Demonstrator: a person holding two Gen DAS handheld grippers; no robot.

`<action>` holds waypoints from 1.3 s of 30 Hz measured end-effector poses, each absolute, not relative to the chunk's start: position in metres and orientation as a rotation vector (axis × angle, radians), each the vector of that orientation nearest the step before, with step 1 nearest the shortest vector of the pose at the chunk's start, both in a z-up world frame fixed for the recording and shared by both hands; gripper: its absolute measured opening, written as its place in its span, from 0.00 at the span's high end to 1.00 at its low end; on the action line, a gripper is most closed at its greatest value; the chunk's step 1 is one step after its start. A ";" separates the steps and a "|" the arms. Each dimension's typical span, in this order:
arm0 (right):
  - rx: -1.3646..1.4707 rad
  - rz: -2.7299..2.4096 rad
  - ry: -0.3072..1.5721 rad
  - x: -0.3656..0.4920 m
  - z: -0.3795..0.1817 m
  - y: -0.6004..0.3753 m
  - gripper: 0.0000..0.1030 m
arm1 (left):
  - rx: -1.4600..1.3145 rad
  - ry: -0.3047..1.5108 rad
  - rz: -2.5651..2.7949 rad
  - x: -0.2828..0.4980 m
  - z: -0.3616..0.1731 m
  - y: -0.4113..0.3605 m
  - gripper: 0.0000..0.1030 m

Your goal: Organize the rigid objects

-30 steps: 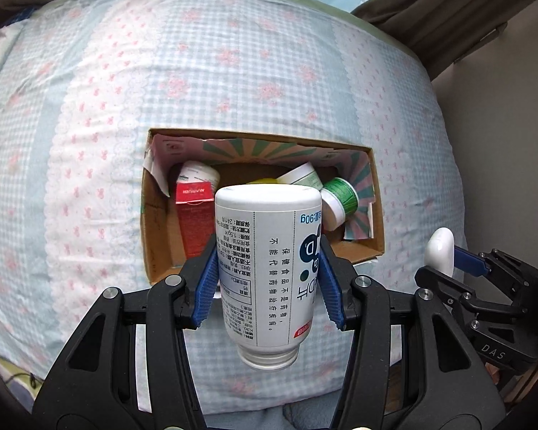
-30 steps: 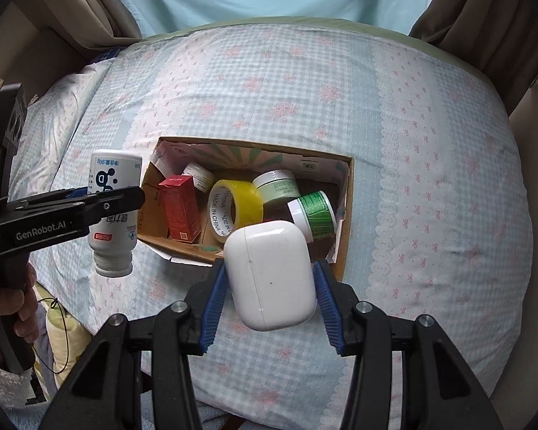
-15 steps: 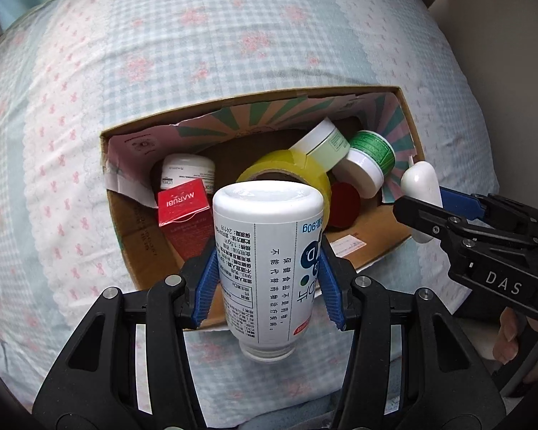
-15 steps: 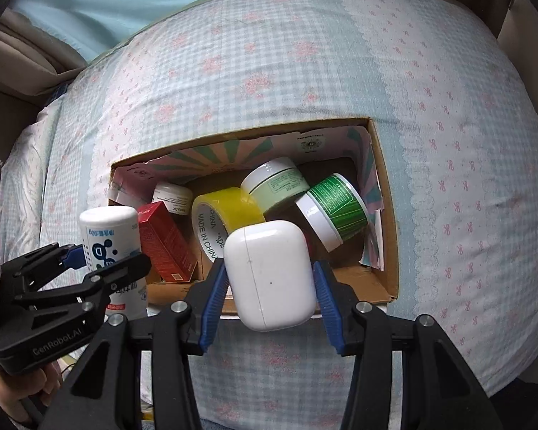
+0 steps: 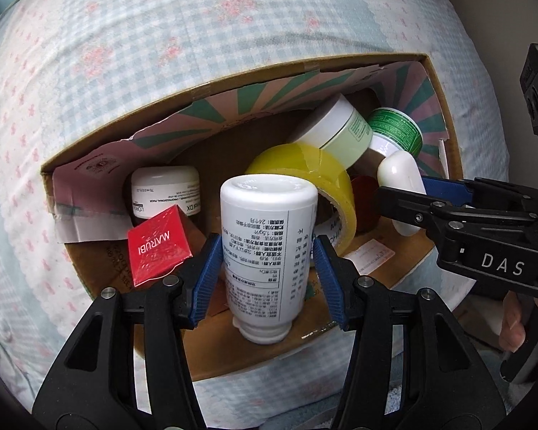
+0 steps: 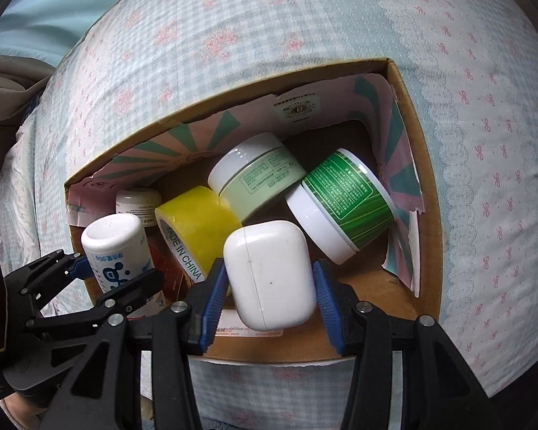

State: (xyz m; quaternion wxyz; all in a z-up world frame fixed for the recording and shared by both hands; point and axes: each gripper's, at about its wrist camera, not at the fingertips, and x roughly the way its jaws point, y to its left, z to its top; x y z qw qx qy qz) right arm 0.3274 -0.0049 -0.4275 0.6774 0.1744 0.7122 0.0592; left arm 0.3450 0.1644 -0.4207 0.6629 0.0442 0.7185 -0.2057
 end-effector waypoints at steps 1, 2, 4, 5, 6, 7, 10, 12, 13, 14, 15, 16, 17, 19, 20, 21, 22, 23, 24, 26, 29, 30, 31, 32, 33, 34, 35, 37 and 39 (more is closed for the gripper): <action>0.400 0.144 1.595 0.329 -0.427 -0.004 0.56 | 0.075 1.623 -0.479 0.345 -0.418 0.166 0.15; 0.399 0.145 1.593 0.329 -0.427 -0.004 0.56 | 0.057 1.619 -0.482 0.345 -0.415 0.167 0.01; 0.390 0.116 1.593 0.330 -0.425 -0.004 0.43 | 0.035 1.605 -0.468 0.343 -0.408 0.171 0.00; 0.387 0.096 1.594 0.329 -0.423 -0.006 0.36 | 0.026 1.607 -0.462 0.342 -0.407 0.173 0.00; 0.387 0.082 1.583 0.329 -0.421 -0.008 0.23 | 0.020 1.606 -0.452 0.338 -0.403 0.177 0.00; 0.382 0.066 1.570 0.327 -0.418 -0.011 0.17 | 0.015 1.604 -0.442 0.336 -0.401 0.180 0.00; 0.376 0.044 1.573 0.322 -0.415 -0.019 0.15 | -0.009 1.594 -0.417 0.326 -0.394 0.189 0.00; 0.391 0.070 1.588 0.319 -0.416 -0.022 0.15 | -0.021 1.587 -0.403 0.320 -0.389 0.193 0.00; 0.393 0.073 1.592 0.316 -0.415 -0.024 0.15 | -0.025 1.584 -0.399 0.318 -0.387 0.194 0.00; 0.394 0.068 1.585 0.314 -0.413 -0.025 0.15 | -0.026 1.579 -0.396 0.316 -0.384 0.195 0.00; 0.398 0.066 1.576 0.311 -0.410 -0.026 0.15 | -0.026 1.573 -0.393 0.313 -0.381 0.195 0.00; 0.405 0.068 1.567 0.308 -0.407 -0.027 0.15 | -0.026 1.567 -0.390 0.312 -0.377 0.194 0.00; 0.411 0.072 1.561 0.306 -0.404 -0.028 0.15 | -0.027 1.559 -0.388 0.309 -0.373 0.195 0.00; 0.409 0.082 1.543 0.301 -0.396 -0.027 0.15 | -0.028 1.538 -0.384 0.306 -0.365 0.193 0.00; 0.404 0.087 1.533 0.298 -0.391 -0.027 0.15 | -0.027 1.527 -0.383 0.303 -0.360 0.193 0.00; 0.400 0.092 1.523 0.297 -0.387 -0.026 0.15 | -0.023 1.517 -0.378 0.302 -0.356 0.192 0.00; 0.397 0.098 1.514 0.294 -0.382 -0.026 0.15 | -0.018 1.504 -0.371 0.300 -0.351 0.192 0.00; 0.396 0.104 1.503 0.292 -0.377 -0.025 0.15 | -0.015 1.489 -0.366 0.297 -0.345 0.193 0.00; 0.392 0.110 1.492 0.290 -0.371 -0.025 0.15 | -0.018 1.471 -0.359 0.294 -0.338 0.194 0.00; 0.382 0.121 1.467 0.286 -0.360 -0.024 0.15 | -0.036 1.434 -0.345 0.288 -0.324 0.198 0.00; 0.359 0.134 1.429 0.276 -0.339 -0.024 0.15 | -0.057 1.371 -0.318 0.278 -0.301 0.206 0.00; 0.351 0.137 1.415 0.272 -0.330 -0.024 0.15 | -0.066 1.351 -0.311 0.275 -0.293 0.209 0.00; 0.344 0.141 1.400 0.269 -0.321 -0.025 0.15 | -0.076 1.335 -0.301 0.273 -0.283 0.212 0.00; 0.336 0.142 1.381 0.265 -0.310 -0.027 0.15 | -0.082 1.317 -0.293 0.269 -0.273 0.214 0.00; 0.323 0.138 1.362 0.261 -0.297 -0.029 0.15 | -0.088 1.289 -0.289 0.266 -0.260 0.216 0.00; 0.309 0.131 1.340 0.257 -0.284 -0.030 0.15 | -0.091 1.258 -0.285 0.262 -0.247 0.217 0.00; 0.294 0.123 1.314 0.252 -0.269 -0.032 0.15 | -0.091 1.229 -0.280 0.259 -0.233 0.219 0.00; 0.256 0.107 1.253 0.243 -0.236 -0.037 0.15 | -0.096 1.159 -0.280 0.251 -0.201 0.222 0.00; 0.216 0.086 1.177 0.233 -0.200 -0.043 0.15 | -0.097 1.074 -0.270 0.242 -0.164 0.225 0.00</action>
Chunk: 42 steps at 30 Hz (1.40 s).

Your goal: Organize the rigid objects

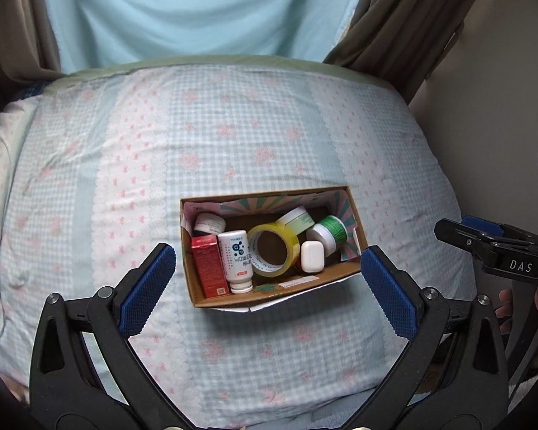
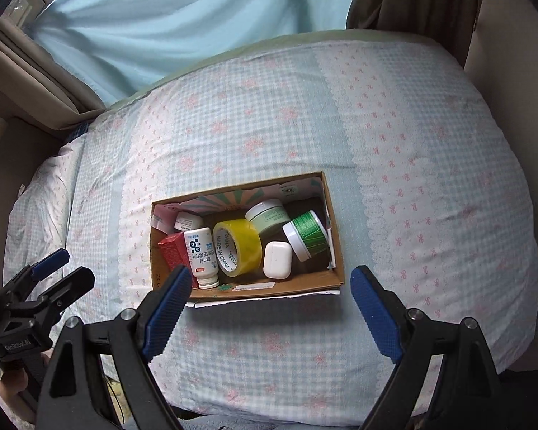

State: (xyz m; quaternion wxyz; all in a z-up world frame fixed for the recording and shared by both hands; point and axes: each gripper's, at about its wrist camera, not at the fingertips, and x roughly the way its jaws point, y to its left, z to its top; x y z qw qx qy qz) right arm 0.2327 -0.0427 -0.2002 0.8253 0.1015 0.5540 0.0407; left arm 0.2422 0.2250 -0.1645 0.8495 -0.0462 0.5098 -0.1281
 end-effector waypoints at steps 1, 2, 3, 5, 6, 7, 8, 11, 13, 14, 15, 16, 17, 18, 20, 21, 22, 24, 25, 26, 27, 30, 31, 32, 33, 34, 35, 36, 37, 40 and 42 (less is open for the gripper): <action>0.198 0.075 1.135 0.227 -0.182 -0.045 0.15 | -0.098 1.029 -0.263 0.237 -0.145 0.226 0.00; 0.181 0.058 1.092 0.221 -0.164 -0.049 0.15 | -0.099 0.983 -0.253 0.231 -0.125 0.228 0.00; 0.168 0.040 1.049 0.214 -0.146 -0.052 0.15 | -0.101 0.940 -0.246 0.224 -0.108 0.229 0.00; 0.158 0.018 0.964 0.199 -0.113 -0.058 0.15 | -0.104 0.852 -0.235 0.209 -0.072 0.229 0.00; 0.155 0.008 0.923 0.191 -0.098 -0.060 0.15 | -0.099 0.809 -0.227 0.200 -0.057 0.227 0.00; 0.151 0.000 0.882 0.183 -0.083 -0.063 0.15 | -0.089 0.766 -0.219 0.191 -0.042 0.224 0.00; 0.147 -0.001 0.842 0.175 -0.070 -0.065 0.15 | -0.074 0.723 -0.209 0.181 -0.028 0.220 0.00; 0.122 0.015 0.748 0.149 -0.039 -0.066 0.15 | -0.044 0.615 -0.178 0.153 0.001 0.206 0.00; 0.101 0.032 0.703 0.133 -0.026 -0.066 0.15 | -0.048 0.575 -0.166 0.137 0.014 0.198 0.00; 0.096 0.034 0.684 0.126 -0.021 -0.067 0.15 | -0.052 0.562 -0.164 0.131 0.018 0.194 0.00; 0.092 0.038 0.664 0.119 -0.017 -0.069 0.15 | -0.052 0.552 -0.160 0.125 0.020 0.190 0.00; 0.088 0.039 0.646 0.113 -0.014 -0.072 0.15 | -0.050 0.546 -0.153 0.119 0.022 0.186 0.00; 0.080 0.033 0.628 0.107 -0.012 -0.074 0.15 | -0.050 0.539 -0.145 0.114 0.023 0.182 0.00; 0.066 0.026 0.608 0.100 -0.009 -0.075 0.15 | -0.051 0.533 -0.137 0.109 0.025 0.180 0.00; 0.041 0.019 0.581 0.091 -0.008 -0.078 0.15 | -0.057 0.523 -0.117 0.101 0.026 0.173 0.00; 0.034 0.020 0.574 0.089 -0.008 -0.081 0.15 | -0.061 0.519 -0.113 0.094 0.026 0.169 0.00; 0.035 0.024 0.570 0.086 -0.007 -0.084 0.15 | -0.062 0.513 -0.109 0.091 0.027 0.165 0.00; 0.040 0.031 0.564 0.083 -0.007 -0.091 0.15 | -0.054 0.507 -0.098 0.085 0.029 0.159 0.00; 0.038 0.033 0.558 0.082 -0.006 -0.093 0.15 | -0.049 0.506 -0.092 0.084 0.028 0.156 0.00; 0.032 0.033 0.555 0.081 -0.006 -0.095 0.15 | -0.048 0.503 -0.087 0.081 0.029 0.153 0.00; 0.029 0.036 0.552 0.080 -0.006 -0.097 0.15 | -0.048 0.499 -0.084 0.079 0.030 0.152 0.00; 0.021 0.041 0.547 0.078 -0.005 -0.102 0.15 | -0.056 0.496 -0.079 0.075 0.031 0.146 0.00; 0.019 0.040 0.545 0.077 -0.004 -0.103 0.15 | -0.057 0.497 -0.078 0.075 0.031 0.144 0.00; 0.022 0.040 0.543 0.076 -0.004 -0.104 0.15 | -0.057 0.498 -0.076 0.074 0.031 0.143 0.00; 0.025 0.040 0.542 0.075 -0.004 -0.107 0.15 | -0.056 0.498 -0.073 0.073 0.031 0.142 0.00; 0.026 0.039 0.540 0.074 -0.004 -0.109 0.15 | -0.055 0.497 -0.072 0.073 0.031 0.140 0.00; 0.024 0.036 0.538 0.073 -0.004 -0.111 0.15 | -0.055 0.495 -0.071 0.073 0.032 0.139 0.00; 0.022 0.034 0.536 0.073 -0.004 -0.112 0.15 | -0.054 0.493 -0.070 0.072 0.032 0.137 0.00; 0.021 0.033 0.538 0.073 -0.004 -0.113 0.15 | -0.052 0.491 -0.069 0.071 0.033 0.135 0.00; 0.023 0.031 0.540 0.072 -0.004 -0.115 0.15 | -0.043 0.488 -0.060 0.070 0.032 0.132 0.00; 0.022 0.029 0.538 0.071 -0.003 -0.116 0.15 | -0.045 0.488 -0.060 0.069 0.032 0.130 0.00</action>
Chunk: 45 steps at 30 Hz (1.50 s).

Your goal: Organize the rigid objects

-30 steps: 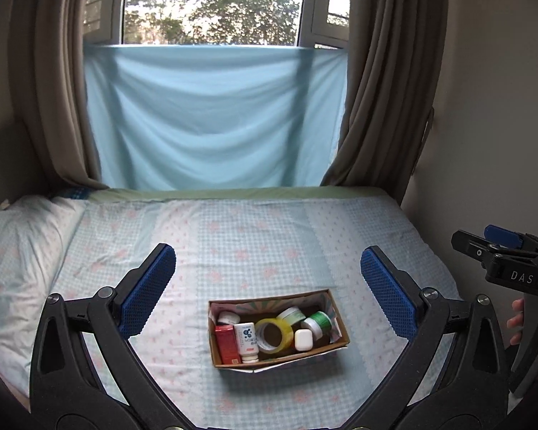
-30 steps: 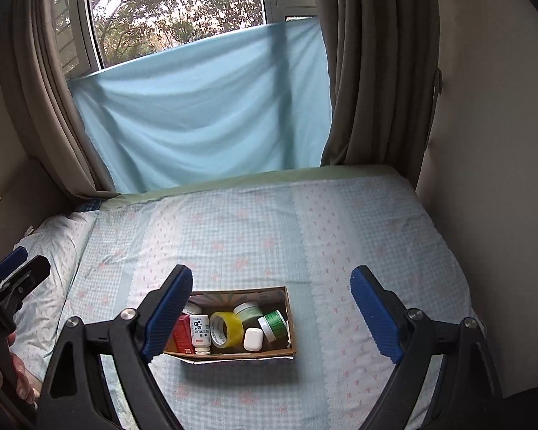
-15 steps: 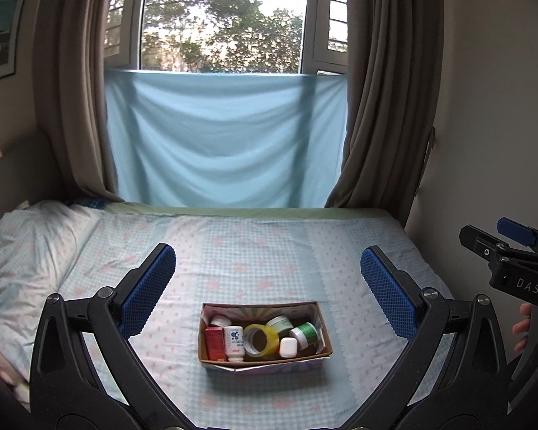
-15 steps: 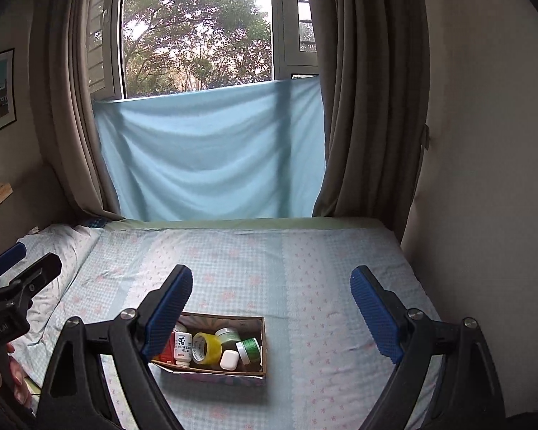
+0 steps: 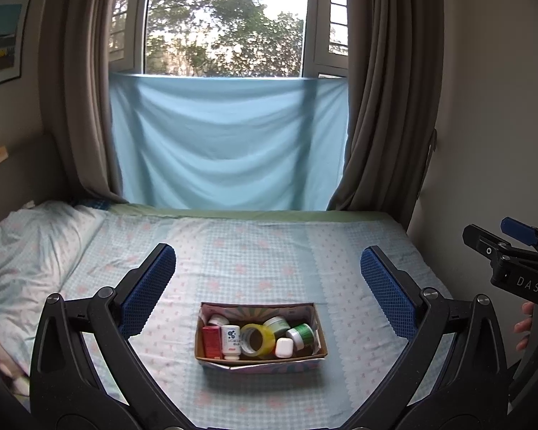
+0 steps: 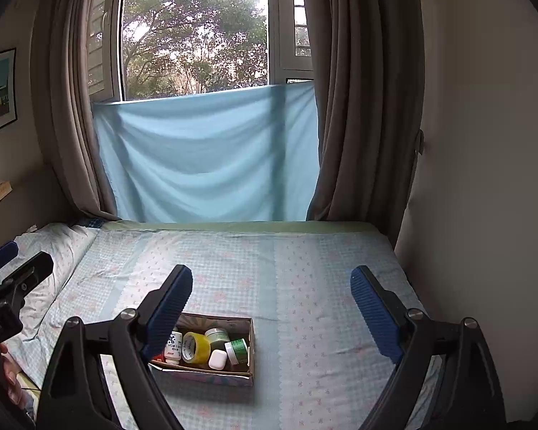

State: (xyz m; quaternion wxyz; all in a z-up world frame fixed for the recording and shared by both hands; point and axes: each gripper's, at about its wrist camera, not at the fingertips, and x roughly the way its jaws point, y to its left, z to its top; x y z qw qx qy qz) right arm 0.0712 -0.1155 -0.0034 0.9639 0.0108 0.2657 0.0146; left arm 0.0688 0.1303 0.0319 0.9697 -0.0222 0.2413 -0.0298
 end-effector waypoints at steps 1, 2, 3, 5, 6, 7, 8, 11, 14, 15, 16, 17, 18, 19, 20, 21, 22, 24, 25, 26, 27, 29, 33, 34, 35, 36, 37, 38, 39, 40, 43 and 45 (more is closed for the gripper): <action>0.021 0.028 0.535 0.071 -0.003 -0.115 0.15 | -0.045 0.486 -0.061 0.069 0.032 0.130 0.00; 0.022 0.027 0.534 0.071 -0.003 -0.114 0.15 | -0.043 0.485 -0.060 0.068 0.032 0.130 0.00; 0.023 0.026 0.533 0.070 -0.003 -0.115 0.15 | -0.040 0.484 -0.058 0.068 0.032 0.129 0.00; 0.025 0.024 0.529 0.069 -0.003 -0.114 0.15 | -0.038 0.483 -0.057 0.067 0.031 0.128 0.00; 0.026 0.024 0.528 0.069 -0.002 -0.114 0.15 | -0.039 0.482 -0.058 0.066 0.031 0.128 0.00; 0.026 0.025 0.528 0.069 -0.002 -0.114 0.15 | -0.039 0.483 -0.059 0.066 0.031 0.128 0.00; 0.027 0.024 0.528 0.069 -0.002 -0.114 0.15 | -0.040 0.484 -0.058 0.066 0.031 0.128 0.00; 0.028 0.025 0.528 0.069 -0.002 -0.114 0.15 | -0.037 0.482 -0.054 0.065 0.032 0.128 0.00; 0.026 0.025 0.527 0.069 -0.003 -0.114 0.15 | -0.029 0.483 -0.051 0.066 0.032 0.129 0.00; 0.027 0.027 0.526 0.068 -0.002 -0.114 0.15 | -0.028 0.483 -0.051 0.065 0.031 0.129 0.00; 0.026 0.030 0.524 0.068 -0.002 -0.113 0.15 | -0.029 0.481 -0.051 0.065 0.031 0.129 0.00; 0.024 0.030 0.523 0.068 -0.002 -0.113 0.15 | -0.031 0.480 -0.051 0.065 0.031 0.129 0.00; 0.022 0.030 0.523 0.068 -0.003 -0.114 0.15 | -0.033 0.480 -0.052 0.065 0.030 0.130 0.00; 0.022 0.030 0.521 0.068 -0.002 -0.114 0.15 | -0.034 0.481 -0.052 0.065 0.030 0.131 0.00; 0.023 0.029 0.518 0.067 -0.002 -0.114 0.15 | -0.034 0.482 -0.053 0.065 0.029 0.131 0.00; 0.023 0.027 0.517 0.067 -0.001 -0.114 0.15 | -0.033 0.484 -0.053 0.066 0.029 0.132 0.00; 0.024 0.027 0.517 0.067 -0.001 -0.114 0.15 | -0.034 0.486 -0.053 0.066 0.029 0.132 0.00; 0.025 0.023 0.515 0.067 0.000 -0.113 0.15 | -0.038 0.492 -0.050 0.068 0.027 0.133 0.00; 0.024 0.022 0.515 0.067 0.000 -0.112 0.15 | -0.043 0.495 -0.049 0.068 0.027 0.135 0.00; 0.024 0.022 0.516 0.067 0.000 -0.112 0.15 | -0.046 0.496 -0.047 0.069 0.026 0.136 0.00; 0.025 0.021 0.515 0.067 0.000 -0.112 0.15 | -0.050 0.498 -0.048 0.069 0.026 0.137 0.00; 0.024 0.019 0.518 0.067 0.000 -0.112 0.15 | -0.048 0.500 -0.037 0.070 0.026 0.139 0.00; 0.022 0.014 0.518 0.068 0.000 -0.109 0.15 | -0.019 0.477 -0.023 0.070 0.026 0.139 0.00; 0.022 0.013 0.518 0.068 0.000 -0.108 0.15 | -0.017 0.470 -0.032 0.069 0.026 0.139 0.00; 0.021 0.012 0.517 0.068 0.000 -0.108 0.15 | -0.017 0.466 -0.041 0.068 0.026 0.139 0.00; 0.020 0.009 0.517 0.068 0.000 -0.107 0.15 | -0.018 0.463 -0.042 0.068 0.026 0.138 0.00; 0.020 0.007 0.517 0.068 0.000 -0.106 0.15 | -0.021 0.460 -0.041 0.068 0.026 0.139 0.00; 0.021 0.006 0.517 0.068 0.000 -0.106 0.15 | -0.024 0.455 -0.046 0.067 0.026 0.139 0.00; 0.021 0.006 0.517 0.068 0.000 -0.106 0.15 | -0.029 0.453 -0.056 0.066 0.026 0.140 0.00; 0.022 0.006 0.519 0.069 0.000 -0.105 0.15 | -0.035 0.456 -0.062 0.066 0.025 0.141 0.00; 0.025 0.008 0.524 0.069 -0.001 -0.102 0.15 | -0.039 0.460 -0.079 0.066 0.023 0.143 0.00; 0.029 0.009 0.531 0.070 -0.003 -0.102 0.15 | -0.029 0.455 -0.070 0.065 0.021 0.144 0.00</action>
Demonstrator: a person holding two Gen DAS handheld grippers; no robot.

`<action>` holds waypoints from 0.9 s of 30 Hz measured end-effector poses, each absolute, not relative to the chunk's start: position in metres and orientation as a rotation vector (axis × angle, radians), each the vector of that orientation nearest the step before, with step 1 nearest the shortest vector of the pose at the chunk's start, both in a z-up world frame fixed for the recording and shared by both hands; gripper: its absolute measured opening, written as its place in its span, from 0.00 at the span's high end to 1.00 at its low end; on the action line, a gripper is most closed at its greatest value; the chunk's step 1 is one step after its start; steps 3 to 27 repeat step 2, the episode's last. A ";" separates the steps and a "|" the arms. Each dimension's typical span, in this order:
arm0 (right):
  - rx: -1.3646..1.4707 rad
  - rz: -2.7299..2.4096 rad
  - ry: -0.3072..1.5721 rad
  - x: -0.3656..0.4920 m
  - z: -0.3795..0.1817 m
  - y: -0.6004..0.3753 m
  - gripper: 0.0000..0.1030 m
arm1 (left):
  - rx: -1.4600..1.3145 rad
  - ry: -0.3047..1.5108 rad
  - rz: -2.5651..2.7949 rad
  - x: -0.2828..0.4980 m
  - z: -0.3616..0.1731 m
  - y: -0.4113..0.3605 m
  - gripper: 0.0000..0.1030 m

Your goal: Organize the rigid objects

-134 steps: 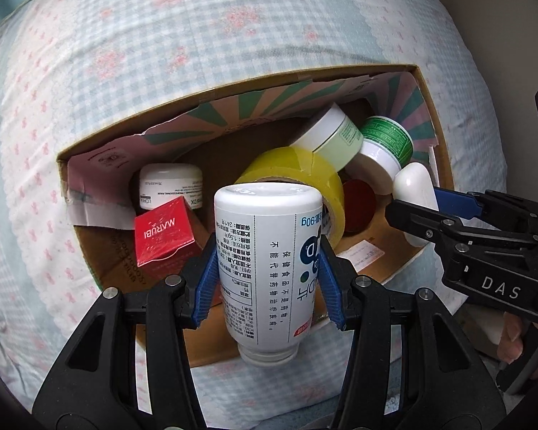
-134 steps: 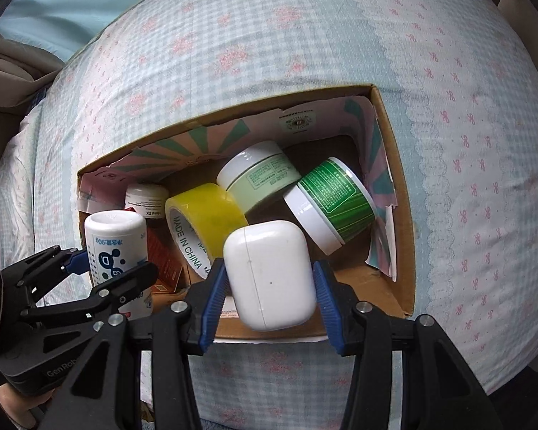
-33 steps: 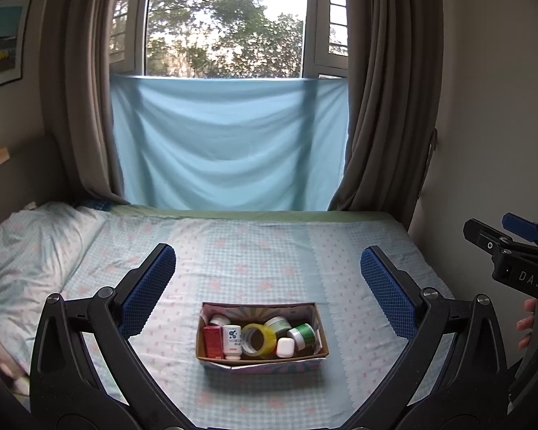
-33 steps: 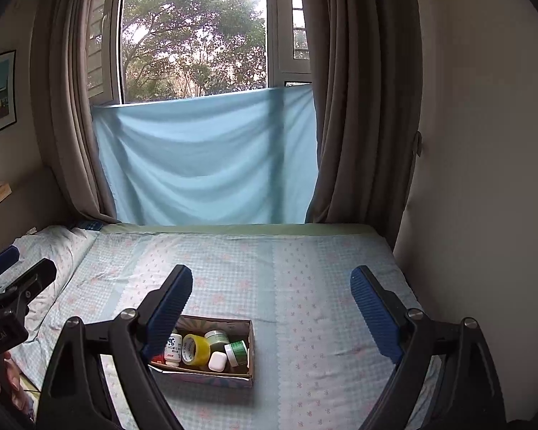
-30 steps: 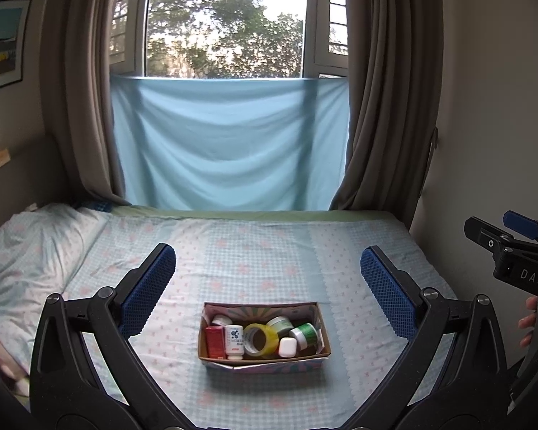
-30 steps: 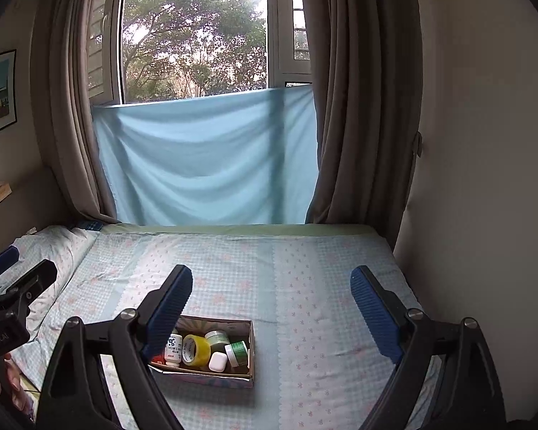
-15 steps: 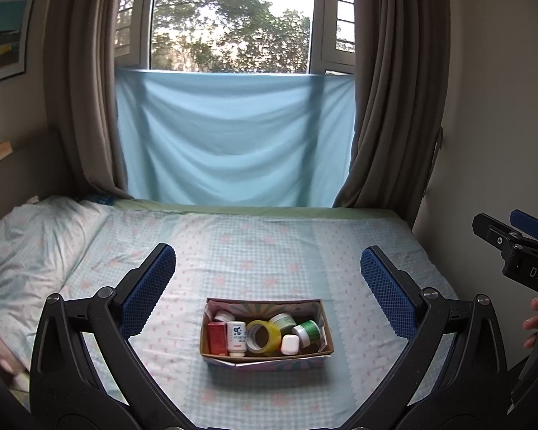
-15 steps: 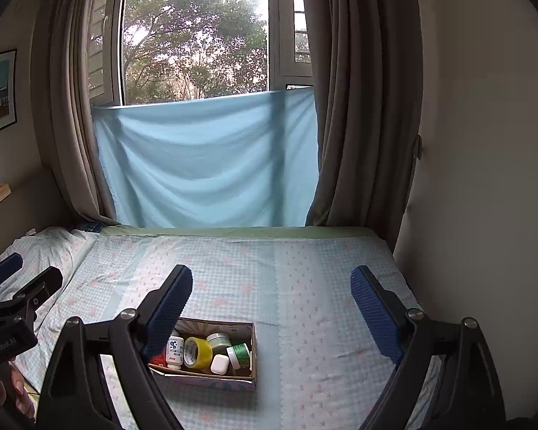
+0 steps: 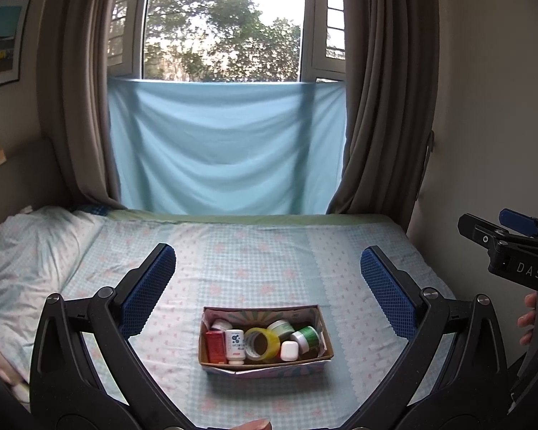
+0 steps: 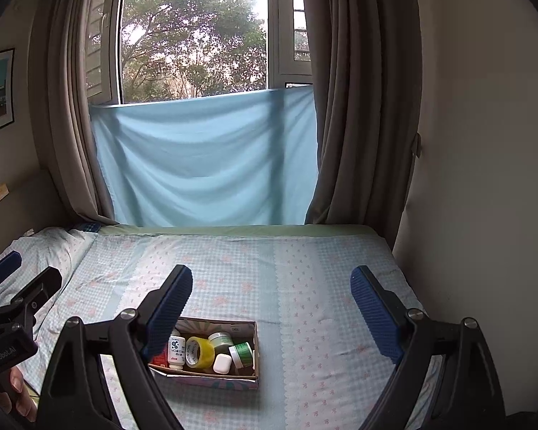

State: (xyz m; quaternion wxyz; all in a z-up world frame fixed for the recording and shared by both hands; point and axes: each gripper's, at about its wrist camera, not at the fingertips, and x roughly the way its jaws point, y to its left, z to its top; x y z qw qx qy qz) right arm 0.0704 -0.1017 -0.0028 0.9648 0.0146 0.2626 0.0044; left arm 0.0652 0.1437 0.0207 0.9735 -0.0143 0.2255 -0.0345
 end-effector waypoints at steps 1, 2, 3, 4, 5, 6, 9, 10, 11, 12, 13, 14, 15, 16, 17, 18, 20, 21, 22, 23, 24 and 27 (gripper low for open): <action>0.032 0.011 0.537 0.071 -0.004 -0.102 0.15 | -0.022 0.456 -0.065 0.066 0.021 0.144 0.00; 0.035 0.011 0.543 0.073 -0.005 -0.101 0.15 | -0.017 0.463 -0.067 0.067 0.019 0.144 0.00; 0.035 0.011 0.543 0.073 -0.005 -0.101 0.15 | -0.017 0.463 -0.067 0.067 0.019 0.144 0.00; 0.035 0.011 0.543 0.073 -0.005 -0.101 0.15 | -0.017 0.463 -0.067 0.067 0.019 0.144 0.00; 0.035 0.011 0.543 0.073 -0.005 -0.101 0.15 | -0.017 0.463 -0.067 0.067 0.019 0.144 0.00; 0.035 0.011 0.543 0.073 -0.005 -0.101 0.15 | -0.017 0.463 -0.067 0.067 0.019 0.144 0.00; 0.035 0.011 0.543 0.073 -0.005 -0.101 0.15 | -0.017 0.463 -0.067 0.067 0.019 0.144 0.00; 0.035 0.011 0.543 0.073 -0.005 -0.101 0.15 | -0.017 0.463 -0.067 0.067 0.019 0.144 0.00; 0.035 0.011 0.543 0.073 -0.005 -0.101 0.15 | -0.017 0.463 -0.067 0.067 0.019 0.144 0.00; 0.035 0.011 0.543 0.073 -0.005 -0.101 0.15 | -0.017 0.463 -0.067 0.067 0.019 0.144 0.00; 0.035 0.011 0.543 0.073 -0.005 -0.101 0.15 | -0.017 0.463 -0.067 0.067 0.019 0.144 0.00; 0.035 0.011 0.543 0.073 -0.005 -0.101 0.15 | -0.017 0.463 -0.067 0.067 0.019 0.144 0.00; 0.035 0.011 0.543 0.073 -0.005 -0.101 0.15 | -0.017 0.463 -0.067 0.067 0.019 0.144 0.00; 0.035 0.011 0.543 0.073 -0.005 -0.101 0.15 | -0.017 0.463 -0.067 0.067 0.019 0.144 0.00; 0.035 0.011 0.543 0.073 -0.005 -0.101 0.15 | -0.017 0.463 -0.067 0.067 0.019 0.144 0.00; 0.035 0.011 0.543 0.073 -0.005 -0.101 0.15 | -0.017 0.463 -0.067 0.067 0.019 0.144 0.00; 0.035 0.011 0.543 0.073 -0.005 -0.101 0.15 | -0.017 0.463 -0.067 0.067 0.019 0.144 0.00; 0.035 0.011 0.543 0.073 -0.005 -0.101 0.15 | -0.017 0.463 -0.067 0.067 0.019 0.144 0.00; 0.035 0.011 0.543 0.073 -0.005 -0.101 0.15 | -0.017 0.463 -0.067 0.067 0.019 0.144 0.00; 0.035 0.011 0.543 0.073 -0.005 -0.101 0.15 | -0.017 0.463 -0.067 0.067 0.019 0.144 0.00; 0.035 0.011 0.543 0.073 -0.005 -0.101 0.15 | -0.017 0.463 -0.067 0.067 0.019 0.144 0.00; 0.035 0.011 0.543 0.073 -0.005 -0.101 0.15 | -0.017 0.463 -0.067 0.067 0.019 0.144 0.00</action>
